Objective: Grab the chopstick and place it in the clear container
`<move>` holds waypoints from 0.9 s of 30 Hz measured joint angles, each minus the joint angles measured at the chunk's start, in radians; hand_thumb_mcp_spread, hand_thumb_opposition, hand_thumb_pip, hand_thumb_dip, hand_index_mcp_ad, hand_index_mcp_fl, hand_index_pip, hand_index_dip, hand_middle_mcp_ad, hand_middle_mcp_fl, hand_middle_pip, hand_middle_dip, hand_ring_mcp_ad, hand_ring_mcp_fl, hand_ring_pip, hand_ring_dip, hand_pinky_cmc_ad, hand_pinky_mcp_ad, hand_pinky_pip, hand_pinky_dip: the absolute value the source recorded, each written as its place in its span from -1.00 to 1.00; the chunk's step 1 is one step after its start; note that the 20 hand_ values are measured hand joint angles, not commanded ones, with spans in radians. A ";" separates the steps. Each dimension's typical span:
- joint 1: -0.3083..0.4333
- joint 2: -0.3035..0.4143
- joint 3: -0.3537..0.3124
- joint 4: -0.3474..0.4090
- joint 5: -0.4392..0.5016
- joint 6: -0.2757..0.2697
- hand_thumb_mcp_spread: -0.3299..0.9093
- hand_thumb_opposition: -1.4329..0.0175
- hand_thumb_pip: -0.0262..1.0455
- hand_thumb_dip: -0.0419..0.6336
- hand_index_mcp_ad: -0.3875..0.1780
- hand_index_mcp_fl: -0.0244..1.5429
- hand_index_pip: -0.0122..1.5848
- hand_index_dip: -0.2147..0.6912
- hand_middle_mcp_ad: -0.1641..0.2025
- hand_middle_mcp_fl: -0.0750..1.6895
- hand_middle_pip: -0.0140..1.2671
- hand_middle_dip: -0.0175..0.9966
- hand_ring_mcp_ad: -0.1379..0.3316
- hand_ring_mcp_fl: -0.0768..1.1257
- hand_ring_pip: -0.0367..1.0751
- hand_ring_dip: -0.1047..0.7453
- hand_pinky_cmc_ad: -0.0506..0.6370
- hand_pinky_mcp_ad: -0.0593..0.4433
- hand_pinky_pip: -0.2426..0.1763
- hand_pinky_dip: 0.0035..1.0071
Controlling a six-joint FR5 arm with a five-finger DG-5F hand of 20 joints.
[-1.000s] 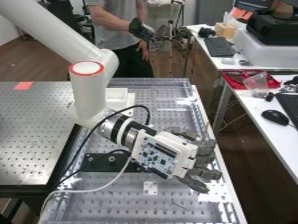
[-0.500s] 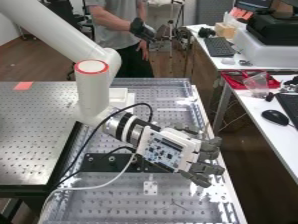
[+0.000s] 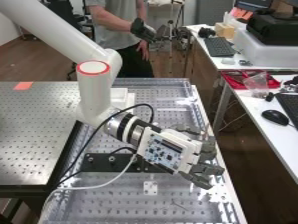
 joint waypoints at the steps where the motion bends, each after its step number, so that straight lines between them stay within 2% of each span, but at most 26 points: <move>1: 0.000 -0.001 0.001 0.000 -0.001 0.001 0.35 -0.08 0.31 -0.08 -0.05 -0.35 0.50 -0.59 -0.17 -0.24 -0.05 0.23 -0.17 -0.25 -0.80 0.18 0.11 0.24 0.10 -0.66; 14: -0.007 -0.003 0.011 -0.008 0.004 -0.015 0.35 -0.14 0.28 -0.10 -0.05 -0.30 0.44 -0.59 -0.15 -0.17 -0.04 0.26 -0.19 -0.15 -0.79 0.17 0.10 0.22 0.10 -0.66; 27: -0.012 0.000 0.011 -0.009 0.000 -0.024 0.35 -0.13 0.28 -0.10 -0.05 -0.35 0.50 -0.59 -0.17 -0.21 0.16 0.26 -0.17 -0.11 -0.80 0.24 0.14 0.23 0.10 -0.66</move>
